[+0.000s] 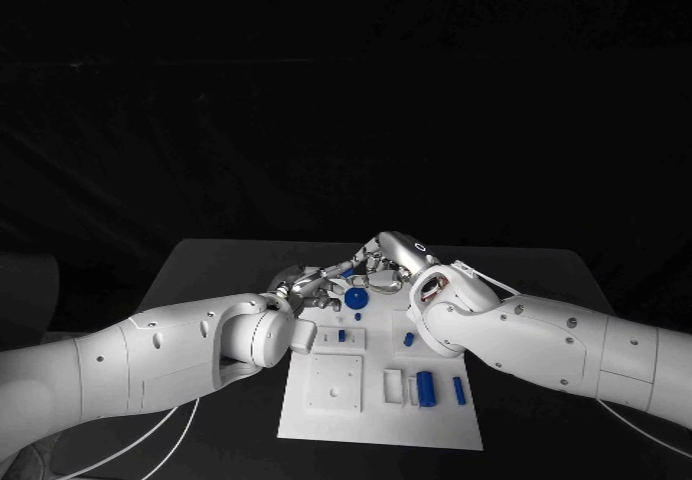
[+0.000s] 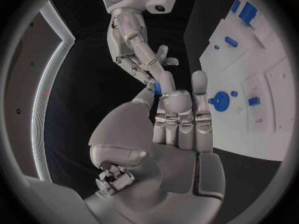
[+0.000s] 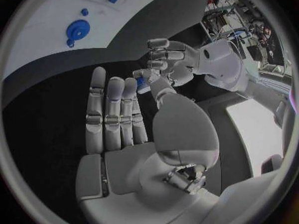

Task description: Assemble the parts on the task board

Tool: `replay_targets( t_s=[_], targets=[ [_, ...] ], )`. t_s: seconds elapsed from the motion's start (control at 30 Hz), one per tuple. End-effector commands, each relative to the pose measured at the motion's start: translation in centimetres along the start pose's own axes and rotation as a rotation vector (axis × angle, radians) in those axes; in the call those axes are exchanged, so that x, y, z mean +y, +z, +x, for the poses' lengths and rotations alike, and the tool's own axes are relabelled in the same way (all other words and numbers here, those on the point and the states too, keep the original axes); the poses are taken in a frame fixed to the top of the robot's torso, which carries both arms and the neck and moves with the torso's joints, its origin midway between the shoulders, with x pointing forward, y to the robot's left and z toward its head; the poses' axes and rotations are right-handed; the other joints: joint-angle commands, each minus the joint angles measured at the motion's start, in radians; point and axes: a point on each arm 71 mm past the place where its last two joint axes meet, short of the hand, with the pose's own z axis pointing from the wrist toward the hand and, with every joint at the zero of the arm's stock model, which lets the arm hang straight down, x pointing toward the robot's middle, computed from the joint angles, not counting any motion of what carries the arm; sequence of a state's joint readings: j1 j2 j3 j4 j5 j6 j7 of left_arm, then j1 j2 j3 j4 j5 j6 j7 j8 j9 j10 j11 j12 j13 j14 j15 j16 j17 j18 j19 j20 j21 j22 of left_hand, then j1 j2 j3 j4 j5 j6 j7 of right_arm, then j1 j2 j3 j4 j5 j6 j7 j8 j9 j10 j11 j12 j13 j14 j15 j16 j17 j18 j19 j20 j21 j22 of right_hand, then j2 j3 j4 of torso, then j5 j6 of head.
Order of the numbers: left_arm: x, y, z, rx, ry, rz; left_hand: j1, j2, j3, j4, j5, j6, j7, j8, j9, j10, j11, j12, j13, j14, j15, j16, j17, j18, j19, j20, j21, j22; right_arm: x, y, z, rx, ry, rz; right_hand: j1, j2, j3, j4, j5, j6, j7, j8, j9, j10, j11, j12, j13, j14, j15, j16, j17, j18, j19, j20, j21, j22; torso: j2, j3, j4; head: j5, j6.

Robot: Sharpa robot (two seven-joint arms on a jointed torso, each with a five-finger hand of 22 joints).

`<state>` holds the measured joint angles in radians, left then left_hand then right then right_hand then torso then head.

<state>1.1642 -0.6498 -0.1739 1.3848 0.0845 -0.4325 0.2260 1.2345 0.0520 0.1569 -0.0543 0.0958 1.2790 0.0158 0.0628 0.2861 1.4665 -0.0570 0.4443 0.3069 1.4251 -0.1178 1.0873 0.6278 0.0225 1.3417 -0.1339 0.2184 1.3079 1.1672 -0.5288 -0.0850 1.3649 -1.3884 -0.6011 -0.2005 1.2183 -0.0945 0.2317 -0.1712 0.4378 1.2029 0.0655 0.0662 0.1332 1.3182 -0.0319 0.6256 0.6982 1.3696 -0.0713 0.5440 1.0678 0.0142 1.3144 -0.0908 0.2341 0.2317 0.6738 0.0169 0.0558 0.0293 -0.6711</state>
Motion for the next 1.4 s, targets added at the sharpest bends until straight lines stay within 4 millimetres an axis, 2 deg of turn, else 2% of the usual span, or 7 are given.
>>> replay_targets(
  t_s=[0.03,0.37,0.67,1.07,1.17,1.3,1.4],
  targets=[
    [0.13,-0.07,0.33,0.047,0.017,-0.001,0.009,-0.007,0.129,-0.136,0.008,-0.005,0.002,0.003,0.0,0.039,-0.006,-0.006,-0.002,-0.001,-0.006,-0.004,-0.001,-0.011,-0.001,-0.007,0.0,0.016,-0.47,0.05,-0.52,-0.03,0.012,0.007,-0.016,-0.005,0.027,-0.005,0.008,-0.009,0.0,-0.002,-0.015,-0.008,0.001,-0.006,-0.007,-0.008,0.002,-0.006,-0.003,-0.003,-0.013,0.002,0.009,0.011,0.0,-0.0002,0.0002,0.001,-0.001],
    [0.13,-0.07,0.03,0.061,0.036,0.001,0.008,-0.011,0.127,-0.143,0.026,-0.004,0.002,0.004,0.001,0.039,-0.006,-0.01,-0.004,-0.001,-0.006,-0.007,-0.001,-0.012,-0.002,-0.007,0.001,0.016,-0.81,-0.01,-0.65,-0.031,0.02,0.011,-0.039,-0.015,0.088,-0.013,0.026,-0.021,0.007,-0.003,-0.046,-0.013,0.002,0.0,-0.02,-0.011,0.003,-0.003,-0.01,0.001,-0.042,0.004,0.039,0.063,0.0,-0.0003,-0.0003,0.001,-0.001],
    [0.11,-0.07,-0.02,0.068,0.046,0.005,0.01,-0.011,0.126,-0.146,0.028,-0.004,0.003,0.004,0.002,0.04,-0.006,-0.011,-0.004,-0.001,-0.007,-0.008,0.0,-0.012,-0.003,-0.008,0.002,0.016,-0.75,-0.02,-0.58,-0.02,0.03,0.008,-0.059,-0.026,0.071,0.0,0.05,-0.038,0.011,-0.004,-0.051,-0.014,0.005,0.005,-0.019,-0.013,0.006,-0.003,-0.011,-0.001,-0.044,0.008,0.034,0.066,0.001,-0.0001,-0.0004,0.001,0.001],
    [0.09,-0.04,-0.13,0.066,0.04,0.008,0.007,-0.009,0.127,-0.146,0.028,0.003,0.002,0.003,-0.001,0.041,-0.002,-0.007,-0.002,0.0,-0.006,-0.008,0.001,-0.012,-0.003,-0.007,0.003,0.016,-0.88,-0.06,-0.55,-0.008,0.04,0.009,-0.053,-0.017,0.047,0.013,0.051,-0.039,0.01,-0.003,-0.053,-0.017,0.004,0.01,-0.02,-0.015,0.006,0.0,-0.014,-0.002,-0.027,0.009,0.006,0.053,0.001,0.0,-0.0003,0.001,0.001],
    [0.07,-0.04,-0.3,0.057,0.032,0.01,0.001,-0.007,0.131,-0.154,0.024,0.015,0.003,0.002,-0.057,0.04,0.001,0.005,0.0,0.004,-0.002,-0.006,0.002,-0.01,-0.004,-0.003,0.001,0.015,-0.98,-0.15,-0.54,0.001,0.045,0.007,-0.054,-0.02,0.046,0.013,0.055,-0.04,0.01,-0.003,-0.053,-0.018,0.005,0.01,-0.02,-0.016,0.006,0.0,-0.014,-0.002,-0.027,0.009,0.003,0.052,0.001,0.0,0.0002,0.003,0.003],
    [0.08,-0.04,-0.49,0.047,0.015,0.008,-0.001,-0.005,0.129,-0.158,0.019,0.02,0.003,0.004,-0.079,0.041,0.0,0.004,-0.002,0.001,-0.002,-0.008,0.002,-0.009,-0.006,-0.002,-0.001,0.014,-0.93,-0.33,-0.4,0.02,0.052,-0.005,-0.056,-0.026,0.015,0.011,0.062,-0.056,0.014,-0.003,-0.056,-0.022,0.008,0.011,-0.019,-0.021,0.009,-0.001,-0.014,-0.004,-0.027,0.012,-0.005,0.048,0.0,0.0,-0.0023,0.004,0.002],
    [0.08,-0.05,-0.51,0.044,0.006,0.007,-0.002,-0.005,0.127,-0.159,0.018,0.02,0.003,0.003,-0.093,0.04,0.001,0.005,-0.001,-0.001,-0.002,-0.008,0.002,-0.01,-0.006,-0.003,-0.002,0.014,-0.75,-0.45,-0.25,0.031,0.059,-0.015,-0.059,-0.028,-0.023,0.013,0.01,-0.086,0.023,-0.004,-0.062,-0.023,0.014,0.015,-0.017,-0.024,0.014,-0.001,-0.014,-0.006,-0.027,0.017,-0.014,0.042,0.001,0.0,-0.0027,0.003,0.002]
  ],
)
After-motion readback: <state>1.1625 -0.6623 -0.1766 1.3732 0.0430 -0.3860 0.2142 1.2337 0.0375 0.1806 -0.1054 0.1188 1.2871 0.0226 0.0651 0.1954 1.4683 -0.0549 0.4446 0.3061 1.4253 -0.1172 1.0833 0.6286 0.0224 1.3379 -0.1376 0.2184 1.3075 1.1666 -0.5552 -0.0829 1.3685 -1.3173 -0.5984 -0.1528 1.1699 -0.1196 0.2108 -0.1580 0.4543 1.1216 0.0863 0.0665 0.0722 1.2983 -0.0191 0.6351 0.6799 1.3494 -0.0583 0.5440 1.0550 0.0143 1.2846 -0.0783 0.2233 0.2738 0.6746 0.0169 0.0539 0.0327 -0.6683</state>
